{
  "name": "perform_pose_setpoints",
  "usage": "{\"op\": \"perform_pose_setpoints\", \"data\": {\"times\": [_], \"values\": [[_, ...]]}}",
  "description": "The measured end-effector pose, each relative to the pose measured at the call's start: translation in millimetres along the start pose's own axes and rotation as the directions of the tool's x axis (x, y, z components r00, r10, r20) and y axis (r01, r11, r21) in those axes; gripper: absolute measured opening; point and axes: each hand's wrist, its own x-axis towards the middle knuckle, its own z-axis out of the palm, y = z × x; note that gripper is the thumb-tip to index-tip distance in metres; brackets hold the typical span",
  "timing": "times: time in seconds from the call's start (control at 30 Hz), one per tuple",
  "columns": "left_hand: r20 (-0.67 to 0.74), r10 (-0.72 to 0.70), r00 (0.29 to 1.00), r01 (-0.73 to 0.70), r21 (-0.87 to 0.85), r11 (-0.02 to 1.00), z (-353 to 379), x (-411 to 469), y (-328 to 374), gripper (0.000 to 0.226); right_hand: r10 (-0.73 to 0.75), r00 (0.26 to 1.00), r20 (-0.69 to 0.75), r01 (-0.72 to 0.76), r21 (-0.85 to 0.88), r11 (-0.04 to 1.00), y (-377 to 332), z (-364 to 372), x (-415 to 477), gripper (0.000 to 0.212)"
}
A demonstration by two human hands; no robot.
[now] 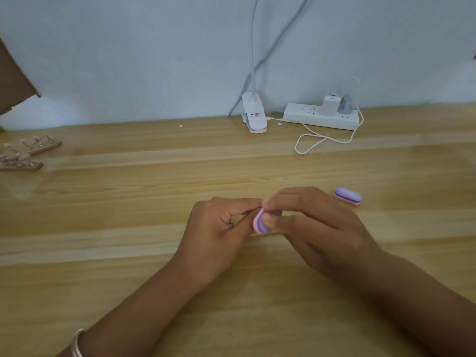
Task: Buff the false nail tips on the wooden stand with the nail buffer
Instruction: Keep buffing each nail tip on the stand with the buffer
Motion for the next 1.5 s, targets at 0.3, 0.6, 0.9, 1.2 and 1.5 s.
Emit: {"op": "perform_pose_setpoints", "data": {"times": [0.3, 0.6, 0.9, 1.2, 1.5], "values": [[0.034, -0.099, 0.995, 0.102, -0.110, 0.989, -1, 1, 1, 0.013, 0.058, 0.997, -0.046, -0.055, 0.071, 0.996, 11, -5, -4, 0.021], [0.068, -0.106, 0.992, 0.118, -0.210, 0.971, -2, 1, 4, 0.017, 0.032, 0.995, -0.095, -0.029, 0.027, 0.999, 10, -8, -2, 0.021], [0.090, -0.133, 0.987, 0.153, -0.286, 0.946, -4, 1, 5, 0.013, -0.013, 0.993, -0.116, 0.016, 0.030, 0.999, 9, -6, -3, 0.026], [0.151, -0.131, 0.980, 0.178, -0.358, 0.916, -5, 0, 7, 0.016, 0.003, 0.990, -0.138, -0.008, -0.039, 0.999, 10, -8, -2, 0.021], [0.135, -0.100, 0.986, 0.132, -0.254, 0.958, -5, 1, 5, 0.019, -0.015, 0.995, -0.102, 0.015, -0.003, 1.000, 8, -5, -2, 0.022]]}}
